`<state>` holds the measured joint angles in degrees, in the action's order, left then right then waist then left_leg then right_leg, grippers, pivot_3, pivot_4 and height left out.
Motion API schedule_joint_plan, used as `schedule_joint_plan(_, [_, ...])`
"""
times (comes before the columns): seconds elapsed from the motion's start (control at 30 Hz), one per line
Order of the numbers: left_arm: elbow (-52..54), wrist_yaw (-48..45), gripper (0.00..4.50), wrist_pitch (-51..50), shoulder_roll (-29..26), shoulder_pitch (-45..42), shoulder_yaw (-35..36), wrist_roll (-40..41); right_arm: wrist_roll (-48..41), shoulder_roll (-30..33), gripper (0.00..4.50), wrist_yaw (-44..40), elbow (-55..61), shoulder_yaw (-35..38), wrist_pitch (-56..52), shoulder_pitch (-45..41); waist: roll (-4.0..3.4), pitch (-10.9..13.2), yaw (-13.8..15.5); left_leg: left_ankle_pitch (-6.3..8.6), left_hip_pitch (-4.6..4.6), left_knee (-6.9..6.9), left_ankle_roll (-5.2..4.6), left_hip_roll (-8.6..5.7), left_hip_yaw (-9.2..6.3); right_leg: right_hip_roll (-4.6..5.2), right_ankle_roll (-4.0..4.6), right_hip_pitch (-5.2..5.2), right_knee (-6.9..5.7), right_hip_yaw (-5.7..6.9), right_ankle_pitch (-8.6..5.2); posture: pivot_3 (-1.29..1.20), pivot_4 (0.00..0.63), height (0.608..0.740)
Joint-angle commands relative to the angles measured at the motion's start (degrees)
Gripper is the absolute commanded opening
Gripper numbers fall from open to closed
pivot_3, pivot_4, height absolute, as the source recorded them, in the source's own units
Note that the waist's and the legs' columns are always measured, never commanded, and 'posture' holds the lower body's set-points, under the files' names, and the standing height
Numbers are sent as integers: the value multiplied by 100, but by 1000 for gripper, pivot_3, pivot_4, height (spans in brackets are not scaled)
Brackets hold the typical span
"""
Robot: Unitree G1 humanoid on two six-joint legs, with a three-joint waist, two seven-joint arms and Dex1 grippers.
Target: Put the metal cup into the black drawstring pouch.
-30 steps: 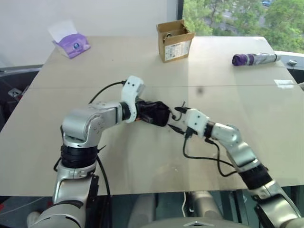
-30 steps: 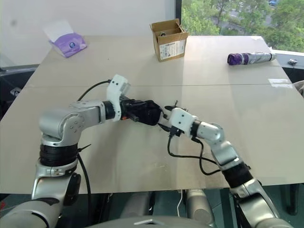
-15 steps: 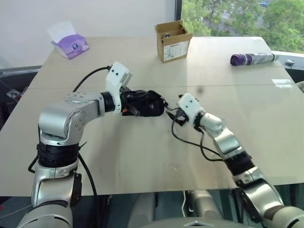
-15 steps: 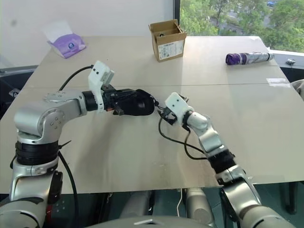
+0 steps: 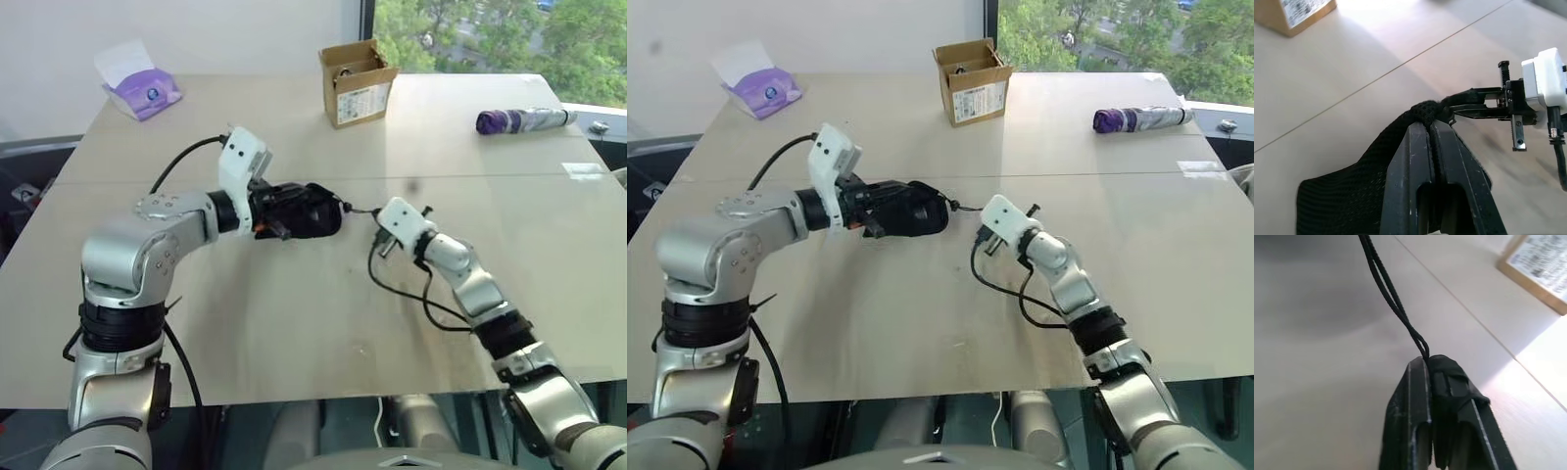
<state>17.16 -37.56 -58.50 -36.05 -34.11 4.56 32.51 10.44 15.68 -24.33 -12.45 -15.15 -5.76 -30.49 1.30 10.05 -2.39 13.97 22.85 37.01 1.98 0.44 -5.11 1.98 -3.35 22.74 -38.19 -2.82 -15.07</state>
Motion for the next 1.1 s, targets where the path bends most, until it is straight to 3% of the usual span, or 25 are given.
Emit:
schedule_joint_plan(0.03, [208, 21, 0, 158, 125, -62, 311, 261, -225, 93, 30, -59, 500, 302, 8, 155, 1, 0, 1, 1, -1, 1, -2, 0, 0, 0, 0, 0, -3, 0, 0, 0, 150, 740])
schedule_joint_plan(0.33, [94, 1, 0, 173, 113, -72, 339, 359, -211, -12, 30, -29, 1044, 359, -240, 452, 1, -1, -3, 7, -8, 8, -12, 0, 1, -1, 0, -1, -18, -3, 0, 0, 150, 740])
schedule_joint_plan(0.43, [-6, -231, 0, -167, 69, 70, 603, 820, -200, 118, 30, 30, 1470, 553, -459, 421, 1, -1, -1, 5, -7, 9, -9, 0, 1, -1, 0, -1, -18, -3, 0, 0, 150, 740])
schedule_joint_plan(0.63, [107, -117, 2689, -155, 93, 250, 714, 1064, -603, 373, 0, -431, 2351, 673, -1191, 484, 1, -1, 7, 7, -7, 8, -13, 0, -1, -1, 0, -1, -17, 1, 0, 0, 150, 740])
schedule_joint_plan(0.67, [75, -30, 3258, -124, 137, 199, 733, 1058, -864, 379, 270, -646, 2545, 682, -1380, 631, 1, -1, 14, 9, -7, 9, -16, 0, -2, -1, 0, -2, -19, 1, 0, 0, 150, 740])
schedule_joint_plan(0.77, [71, 37, 4406, -88, 115, 140, 730, 1048, -1186, 351, 1260, -776, 2933, 686, -1844, 1090, 3, -2, 20, 12, -6, 10, -21, 2, -8, -1, 0, -6, -18, 9, 0, 0, 150, 740])
schedule_joint_plan(0.93, [367, -131, 4500, 111, -167, 336, 487, 870, -1537, 418, 3032, -850, 3468, 731, -2458, 1681, 1, -1, 0, 12, -6, 11, -22, 0, -3, 0, 0, -6, -16, 4, 0, 0, 150, 740])
schedule_joint_plan(1.1, [1092, -678, 4500, 458, -572, 826, -196, 741, -1457, 687, 3032, -772, 3614, 759, -2522, 2095, 1, -1, 25, 12, -15, 4, -21, 3, 2, -4, 1, -5, -18, -3, -1, 0, 150, 740])
